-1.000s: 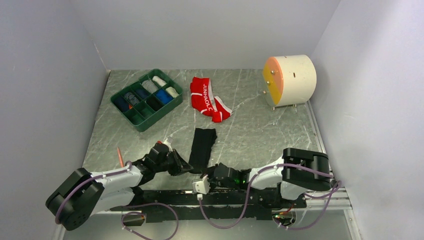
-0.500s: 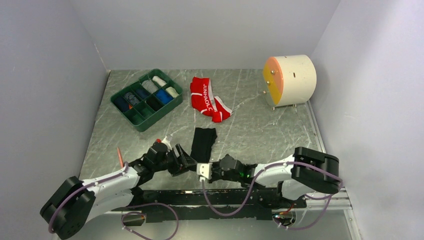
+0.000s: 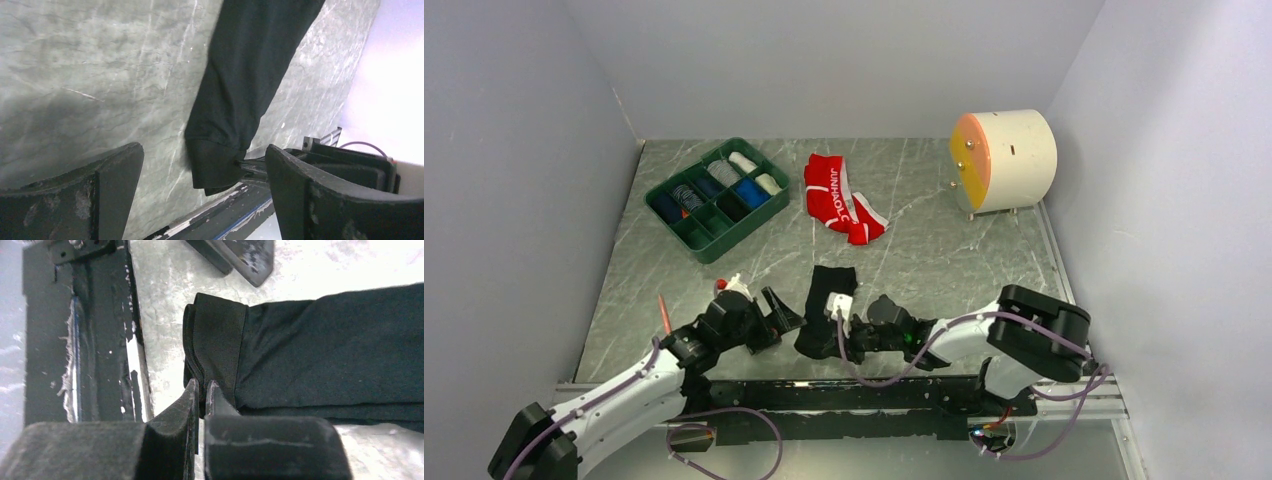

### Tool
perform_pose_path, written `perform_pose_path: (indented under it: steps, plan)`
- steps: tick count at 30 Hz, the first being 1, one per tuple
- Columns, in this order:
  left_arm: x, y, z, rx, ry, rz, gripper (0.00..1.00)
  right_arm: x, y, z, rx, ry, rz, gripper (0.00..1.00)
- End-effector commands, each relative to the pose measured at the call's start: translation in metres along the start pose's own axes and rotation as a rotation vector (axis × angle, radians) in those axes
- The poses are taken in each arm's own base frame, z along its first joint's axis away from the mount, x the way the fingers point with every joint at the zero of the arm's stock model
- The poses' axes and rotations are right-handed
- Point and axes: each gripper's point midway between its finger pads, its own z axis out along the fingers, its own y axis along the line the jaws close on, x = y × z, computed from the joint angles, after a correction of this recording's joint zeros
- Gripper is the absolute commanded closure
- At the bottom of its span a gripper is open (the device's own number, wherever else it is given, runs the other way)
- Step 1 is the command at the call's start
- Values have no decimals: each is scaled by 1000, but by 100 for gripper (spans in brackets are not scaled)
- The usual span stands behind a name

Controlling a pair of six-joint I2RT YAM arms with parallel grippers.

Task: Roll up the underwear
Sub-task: Roll the underwear to the center of the board.

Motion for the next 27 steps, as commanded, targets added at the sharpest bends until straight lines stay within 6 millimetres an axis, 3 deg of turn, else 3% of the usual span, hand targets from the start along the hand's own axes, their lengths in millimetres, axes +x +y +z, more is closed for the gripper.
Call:
perform_pose_path:
  steps: [1,15,21,24,27]
  plan:
    - [-12,8,-8,-58,-62,57,4,-7,11,11,-83,0,317,100]
    - [-24,-22,-15,40,-95,160,4,-15,-9,6,-136,-63,789,100]
    - [-20,-25,-11,74,-76,185,4,-4,-25,8,-107,-39,942,100]
    - [-15,-29,-10,105,-51,211,4,-14,-28,0,-160,-110,1007,100]
    - [-11,-31,-7,124,-26,229,5,-6,-35,3,-136,-95,1056,100]
